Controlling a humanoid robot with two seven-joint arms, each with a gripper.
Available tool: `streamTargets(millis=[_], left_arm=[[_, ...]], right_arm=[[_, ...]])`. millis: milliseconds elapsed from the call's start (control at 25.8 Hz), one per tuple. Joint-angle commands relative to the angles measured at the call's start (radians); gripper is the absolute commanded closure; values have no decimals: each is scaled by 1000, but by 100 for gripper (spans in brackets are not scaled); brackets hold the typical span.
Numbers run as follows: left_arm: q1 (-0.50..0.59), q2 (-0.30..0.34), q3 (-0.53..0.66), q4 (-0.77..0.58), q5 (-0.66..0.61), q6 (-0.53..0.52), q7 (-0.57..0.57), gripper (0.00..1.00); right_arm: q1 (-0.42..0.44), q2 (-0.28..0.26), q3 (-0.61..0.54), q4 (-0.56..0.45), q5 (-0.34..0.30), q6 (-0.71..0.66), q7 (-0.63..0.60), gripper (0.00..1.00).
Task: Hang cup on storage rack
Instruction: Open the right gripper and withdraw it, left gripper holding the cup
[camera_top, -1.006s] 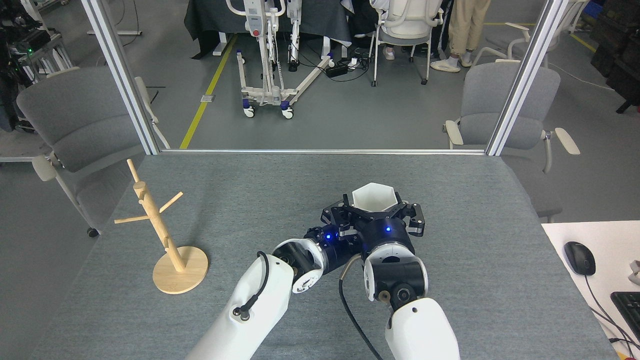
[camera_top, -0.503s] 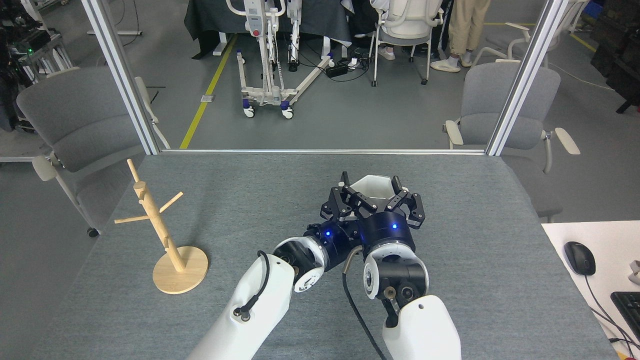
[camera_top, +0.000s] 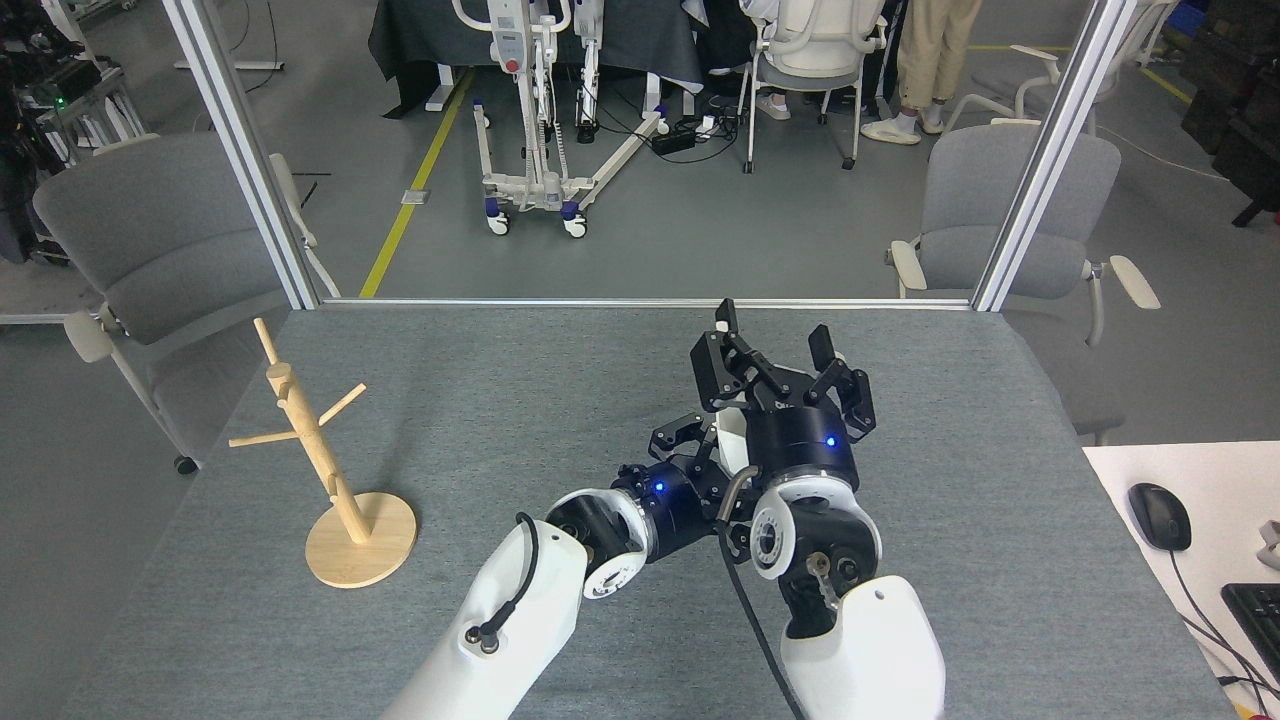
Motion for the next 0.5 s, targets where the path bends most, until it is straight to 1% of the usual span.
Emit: streamTargets(millis=[0, 77, 116, 155, 232, 271, 348, 426, 465], left_arm=[[17, 3, 0, -3, -3, 4, 1, 100], [27, 17, 2, -15, -4, 11, 1, 100], [36, 26, 5, -31, -4, 14, -1, 100], [47, 40, 14, -51, -6, 20, -1, 100], [63, 72, 31, -97, -7, 41, -1, 100], [71, 89, 32, -120, -6, 49, -2, 100], [88, 133, 49, -170, -6, 63, -2, 100], [116, 170, 88, -227, -6, 66, -2, 100], [137, 190, 104, -258, -6, 66, -2, 100]], right_arm=[[-9, -18, -115, 2, -51, 27, -8, 0], [-12, -53, -225, 14, -54, 10, -10, 0], [-12, -87, -285, 26, -54, -14, -10, 0], [-11, -119, -342, 51, -54, -66, -8, 0], [6, -178, -451, 129, -52, -243, -7, 0], [18, -218, -495, 175, -52, -347, -8, 0], [80, -302, -590, 267, -54, -597, -11, 0], [144, -325, -650, 315, -51, -783, -37, 0], [184, -326, -667, 319, -42, -840, -68, 0]])
